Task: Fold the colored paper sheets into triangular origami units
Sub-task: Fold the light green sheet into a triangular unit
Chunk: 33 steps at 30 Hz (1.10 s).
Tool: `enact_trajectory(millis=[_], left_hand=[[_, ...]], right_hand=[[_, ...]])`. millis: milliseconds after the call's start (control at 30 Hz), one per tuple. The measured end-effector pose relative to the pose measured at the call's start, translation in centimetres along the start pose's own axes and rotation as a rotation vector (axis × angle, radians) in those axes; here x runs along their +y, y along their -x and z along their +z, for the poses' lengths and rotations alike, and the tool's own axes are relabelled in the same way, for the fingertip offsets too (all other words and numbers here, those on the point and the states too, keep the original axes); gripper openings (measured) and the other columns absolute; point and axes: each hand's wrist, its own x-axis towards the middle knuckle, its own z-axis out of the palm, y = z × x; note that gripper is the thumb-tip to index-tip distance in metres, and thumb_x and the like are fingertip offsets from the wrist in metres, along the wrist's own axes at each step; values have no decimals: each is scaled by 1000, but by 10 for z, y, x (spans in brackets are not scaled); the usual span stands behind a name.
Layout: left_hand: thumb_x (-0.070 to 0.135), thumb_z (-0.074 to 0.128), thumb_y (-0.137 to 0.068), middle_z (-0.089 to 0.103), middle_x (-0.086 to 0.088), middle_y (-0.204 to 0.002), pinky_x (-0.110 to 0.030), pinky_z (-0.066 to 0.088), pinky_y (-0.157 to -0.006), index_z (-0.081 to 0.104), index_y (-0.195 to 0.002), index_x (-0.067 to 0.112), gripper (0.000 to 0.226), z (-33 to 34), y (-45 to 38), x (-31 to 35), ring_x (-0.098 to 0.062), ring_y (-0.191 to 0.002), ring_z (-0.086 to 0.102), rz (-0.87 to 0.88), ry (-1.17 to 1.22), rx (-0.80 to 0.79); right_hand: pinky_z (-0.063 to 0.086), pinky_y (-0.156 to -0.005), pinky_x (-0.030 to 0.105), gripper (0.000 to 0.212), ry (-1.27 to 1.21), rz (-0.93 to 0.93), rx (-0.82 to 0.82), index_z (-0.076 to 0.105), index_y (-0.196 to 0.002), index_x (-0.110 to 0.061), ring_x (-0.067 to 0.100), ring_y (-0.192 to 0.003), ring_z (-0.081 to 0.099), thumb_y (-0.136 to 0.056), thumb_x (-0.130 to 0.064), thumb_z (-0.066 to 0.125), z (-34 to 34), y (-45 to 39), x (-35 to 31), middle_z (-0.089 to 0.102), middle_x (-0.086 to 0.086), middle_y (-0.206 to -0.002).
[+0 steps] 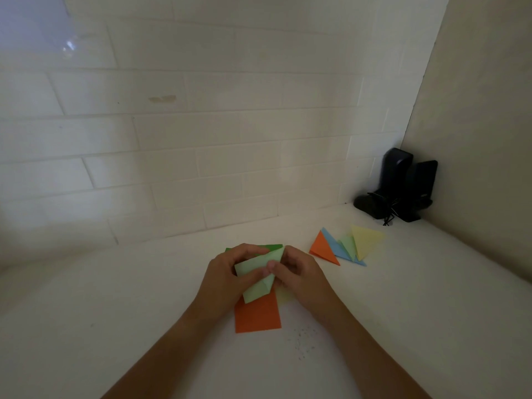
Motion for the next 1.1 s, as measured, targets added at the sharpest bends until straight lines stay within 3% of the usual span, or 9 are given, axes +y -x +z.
enact_trajectory(millis=[367,533,700,1100], left_hand=[[20,77,-92,77,9,-108,-38,61,-82,78,-108,37,24,0,0,1,-15,-98,73,34,11,-15],[25,75,-91,77,10,-106,-45,61,-86,77,-107,43,25,-1,0,1,-17,-98,72,58,-17,-18],[27,74,-92,77,10,-107,-51,59,-86,78,-109,38,20,-2,-2,-4,-17,-100,72,75,-57,15],[23,71,-97,77,12,-107,-44,59,-87,78,-107,36,19,-3,-2,-5,-15,-101,71,94,-94,33]], right_hand=[[50,-66,23,10,12,15,18,72,-98,-15,13,-67,64,-100,-23,67,-1,-1,0,70,-1,-77],[47,-64,21,21,-10,31,44,67,-89,-10,14,-63,60,-103,-25,62,-3,-1,-2,63,0,-65],[46,-63,19,12,-31,21,47,69,-90,-20,14,-63,61,-101,-19,64,-2,-2,0,64,0,-64],[47,-63,20,11,-18,29,55,69,-91,-16,15,-63,62,-101,-20,66,-3,-3,1,66,0,-68]])
